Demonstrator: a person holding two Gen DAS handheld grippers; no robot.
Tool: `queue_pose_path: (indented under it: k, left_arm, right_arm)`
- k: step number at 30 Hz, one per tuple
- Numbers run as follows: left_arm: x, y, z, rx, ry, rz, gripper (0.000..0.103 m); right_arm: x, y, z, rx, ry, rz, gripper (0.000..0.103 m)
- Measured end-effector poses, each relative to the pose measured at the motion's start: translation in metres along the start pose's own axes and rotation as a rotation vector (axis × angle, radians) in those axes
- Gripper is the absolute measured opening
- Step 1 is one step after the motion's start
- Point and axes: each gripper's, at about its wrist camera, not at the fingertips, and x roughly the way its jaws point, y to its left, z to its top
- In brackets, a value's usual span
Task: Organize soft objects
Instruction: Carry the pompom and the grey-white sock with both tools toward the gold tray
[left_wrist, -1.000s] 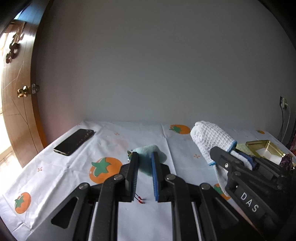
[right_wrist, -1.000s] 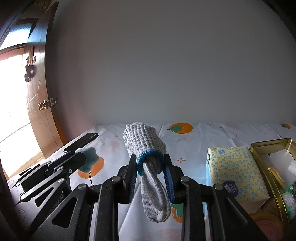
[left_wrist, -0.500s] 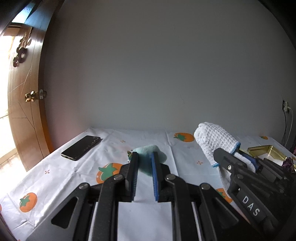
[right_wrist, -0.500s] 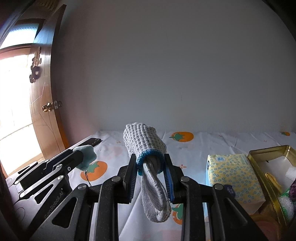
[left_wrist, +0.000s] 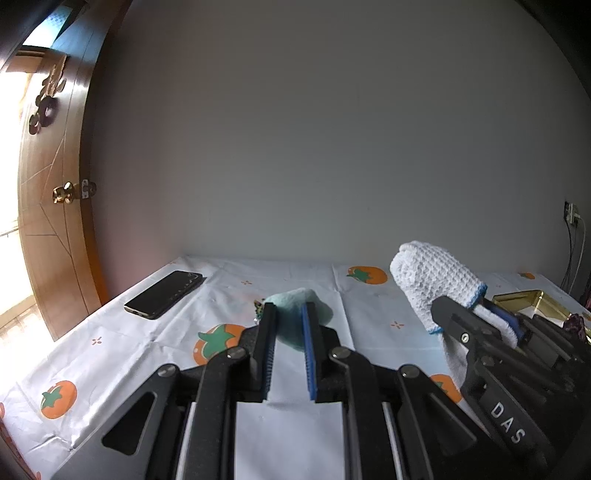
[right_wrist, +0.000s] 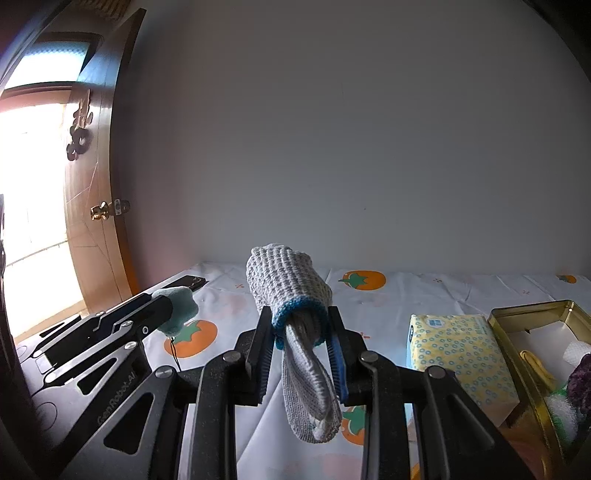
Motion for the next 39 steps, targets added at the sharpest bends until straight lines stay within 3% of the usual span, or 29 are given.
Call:
queue_pose_path:
  k: [15, 39]
  left_arm:
    - [-0.004, -0.009, -0.002, -0.012, -0.001, 0.005, 0.012]
    - [0.004, -0.049, -0.006, 0.000, 0.033, -0.037, 0.012]
  right_arm:
    - [-0.012, -0.003, -0.002, -0.014, -0.013, -0.015, 0.030]
    - [-0.034, -0.031, -0.006, 0.067, -0.058, -0.025, 0.030]
